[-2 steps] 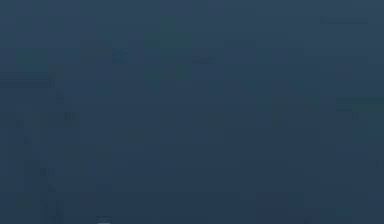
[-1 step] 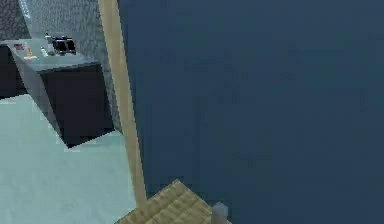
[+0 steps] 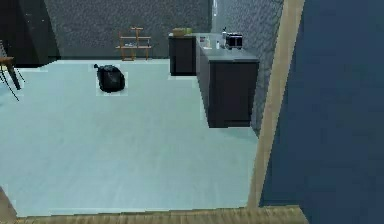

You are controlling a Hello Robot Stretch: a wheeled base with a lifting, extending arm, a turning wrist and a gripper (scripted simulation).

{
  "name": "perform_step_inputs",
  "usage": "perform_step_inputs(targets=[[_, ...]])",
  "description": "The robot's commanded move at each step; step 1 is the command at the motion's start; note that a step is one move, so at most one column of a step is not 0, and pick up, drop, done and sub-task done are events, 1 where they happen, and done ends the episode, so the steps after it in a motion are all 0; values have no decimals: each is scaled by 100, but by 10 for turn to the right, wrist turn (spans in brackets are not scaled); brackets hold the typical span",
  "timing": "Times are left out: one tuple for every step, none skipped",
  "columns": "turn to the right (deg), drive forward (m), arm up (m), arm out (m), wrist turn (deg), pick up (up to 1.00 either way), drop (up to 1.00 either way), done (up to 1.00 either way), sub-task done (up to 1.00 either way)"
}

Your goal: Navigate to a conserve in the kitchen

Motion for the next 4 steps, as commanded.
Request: perform_step_inputs(targets=[[0,75,0,0,0,0,0,0,0],[-60,0,0,0,0,0,0,0,0],[0,100,0,0,0,0,0,0,0],[0,100,0,0,0,0,0,0,0]])
